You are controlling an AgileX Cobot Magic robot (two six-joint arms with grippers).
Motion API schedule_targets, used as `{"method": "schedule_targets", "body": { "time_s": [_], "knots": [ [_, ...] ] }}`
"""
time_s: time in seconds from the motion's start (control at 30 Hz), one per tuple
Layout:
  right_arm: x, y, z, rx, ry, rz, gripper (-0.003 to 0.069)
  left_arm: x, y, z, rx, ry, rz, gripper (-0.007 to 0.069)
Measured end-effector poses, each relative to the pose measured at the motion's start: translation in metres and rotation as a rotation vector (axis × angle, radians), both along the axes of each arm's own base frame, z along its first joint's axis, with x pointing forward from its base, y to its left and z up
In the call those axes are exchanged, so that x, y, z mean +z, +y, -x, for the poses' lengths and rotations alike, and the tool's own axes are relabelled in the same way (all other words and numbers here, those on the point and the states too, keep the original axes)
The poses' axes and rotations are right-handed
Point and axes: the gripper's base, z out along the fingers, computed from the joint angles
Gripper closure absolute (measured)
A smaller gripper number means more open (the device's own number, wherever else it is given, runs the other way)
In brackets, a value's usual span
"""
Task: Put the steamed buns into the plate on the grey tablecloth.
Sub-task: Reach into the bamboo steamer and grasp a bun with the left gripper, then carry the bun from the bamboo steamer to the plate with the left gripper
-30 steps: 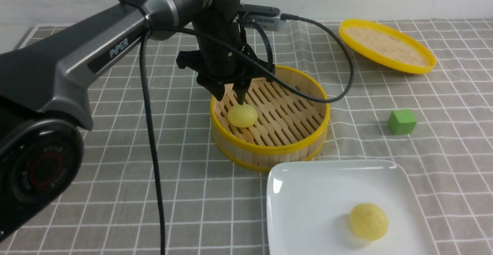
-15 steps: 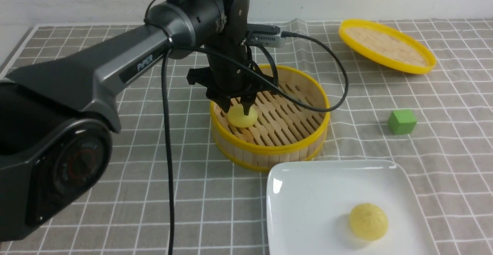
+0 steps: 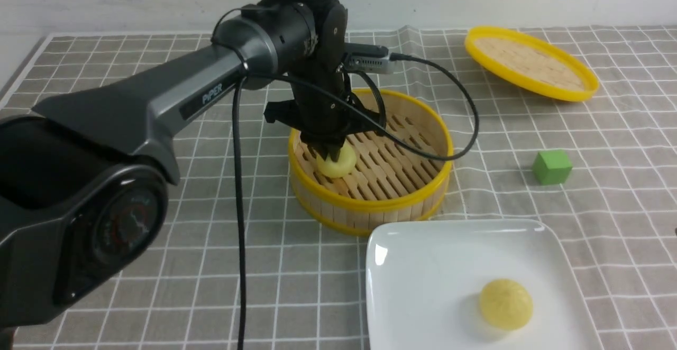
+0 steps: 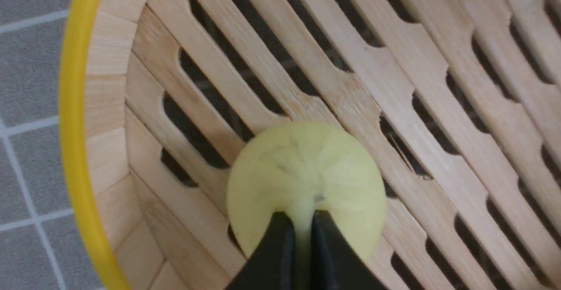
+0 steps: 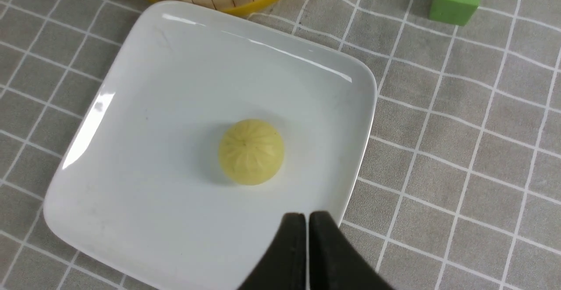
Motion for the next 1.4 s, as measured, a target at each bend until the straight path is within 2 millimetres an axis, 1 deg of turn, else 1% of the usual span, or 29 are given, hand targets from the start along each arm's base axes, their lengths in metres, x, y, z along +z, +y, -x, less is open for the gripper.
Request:
{"method": "schedule_targets", "body": {
  "time_s": [0.03, 0.07, 0.1, 0.13, 0.17, 0.2, 0.27, 0.3, 0.37, 0.4, 0.47, 0.5, 0.53, 0.57, 0.6, 0.63, 0.67, 0.73, 0.8, 0.9, 1.0, 1.1, 1.13, 1.17, 1.2, 1.3, 1.37, 1.4],
  "knots": [
    [0.0, 0.0, 0.0, 0.0, 0.0, 0.0, 0.0627, 0.001, 0.0, 0.001, -0.003, 0.0, -0.001, 0.0602],
    [0.0, 0.0, 0.0, 0.0, -0.001, 0.0, 0.0626, 0.023, -0.001, 0.007, -0.019, -0.014, 0.011, 0.0607],
    [0.0, 0.0, 0.0, 0.0, -0.001, 0.0, 0.0625, 0.028, -0.001, 0.009, -0.022, -0.021, 0.015, 0.0607],
    [0.0, 0.0, 0.0, 0.0, -0.004, 0.0, 0.0624, 0.054, -0.001, 0.018, -0.043, -0.044, 0.04, 0.0608],
    [0.0, 0.0, -0.001, -0.001, -0.007, 0.002, 0.0624, 0.073, -0.001, 0.026, -0.061, -0.063, 0.062, 0.0608],
    [0.0, -0.001, -0.001, -0.002, -0.013, 0.008, 0.0623, 0.089, -0.002, 0.033, -0.079, -0.086, 0.081, 0.0608],
    [0.001, -0.002, -0.002, -0.007, -0.03, 0.021, 0.0621, 0.122, -0.004, 0.054, -0.134, -0.134, 0.134, 0.0608],
    [0.002, -0.003, -0.001, -0.018, -0.041, 0.017, 0.062, 0.14, -0.01, 0.072, -0.188, -0.16, 0.156, 0.0608],
    [0.005, -0.006, 0.002, -0.032, -0.061, 0.022, 0.0619, 0.148, -0.016, 0.09, -0.24, -0.163, 0.165, 0.0608],
    [0.007, -0.01, 0.005, -0.054, -0.072, 0.019, 0.0619, 0.148, -0.021, 0.104, -0.279, -0.148, 0.162, 0.0608],
    [0.01, -0.017, 0.014, -0.096, -0.083, 0.019, 0.0619, 0.131, -0.038, 0.133, -0.36, -0.078, 0.127, 0.0608],
    [0.011, -0.021, 0.018, -0.115, -0.086, 0.025, 0.0619, 0.125, -0.044, 0.143, -0.39, -0.056, 0.114, 0.0608],
    [0.012, -0.024, 0.023, -0.133, -0.086, 0.022, 0.0619, 0.111, -0.05, 0.154, -0.417, -0.012, 0.085, 0.0608],
    [0.013, -0.03, 0.03, -0.162, -0.086, 0.023, 0.0619, 0.09, -0.059, 0.171, -0.465, 0.049, 0.039, 0.0608],
    [0.014, -0.034, 0.036, -0.184, -0.085, 0.021, 0.0619, 0.081, -0.064, 0.179, -0.489, 0.071, 0.02, 0.0608],
    [0.014, -0.035, 0.038, -0.188, -0.084, 0.018, 0.0619, 0.079, -0.063, 0.18, -0.488, 0.078, 0.015, 0.0608],
    [0.014, -0.04, 0.045, -0.212, -0.081, 0.011, 0.0619, 0.06, -0.068, 0.192, -0.518, 0.119, -0.019, 0.0608],
    [0.015, -0.046, 0.058, -0.24, -0.078, -0.007, 0.0617, 0.039, -0.073, 0.2, -0.526, 0.146, -0.036, 0.0608],
    [0.016, -0.052, 0.068, -0.258, -0.084, -0.027, 0.0615, 0.024, -0.076, 0.2, -0.49, 0.161, -0.037, 0.0608],
    [0.017, -0.058, 0.081, -0.265, -0.107, -0.048, 0.0613, 0.011, -0.079, 0.195, -0.447, 0.155, -0.047, 0.0606],
    [0.017, -0.061, 0.089, -0.267, -0.115, -0.061, 0.0611, 0.003, -0.083, 0.189, -0.437, 0.117, -0.05, 0.06],
    [0.017, -0.062, 0.091, -0.266, -0.117, -0.071, 0.0607, -0.004, -0.088, 0.185, -0.423, 0.099, -0.035, 0.0587],
    [0.017, -0.061, 0.091, -0.262, -0.113, -0.077, 0.0605, -0.011, -0.092, 0.182, -0.397, 0.095, -0.019, 0.0565],
    [0.017, -0.061, 0.091, -0.261, -0.112, -0.079, 0.0605, -0.013, -0.092, 0.181, -0.388, 0.096, -0.016, 0.0555],
    [0.017, -0.06, 0.092, -0.26, -0.109, -0.085, 0.0603, -0.017, -0.094, 0.18, -0.367, 0.097, -0.014, 0.0522],
    [0.017, -0.06, 0.092, -0.27, -0.097, -0.11, 0.0601, -0.018, -0.094, 0.179, -0.322, 0.1, -0.002, 0.0457],
    [0.017, -0.06, 0.094, -0.283, -0.092, -0.131, 0.0599, -0.018, -0.094, 0.178, -0.305, 0.094, -0.002, 0.0398],
    [0.017, -0.06, 0.095, -0.291, -0.093, -0.141, 0.0598, -0.018, -0.093, 0.178, -0.297, 0.088, -0.007, 0.0357]
  ]
}}
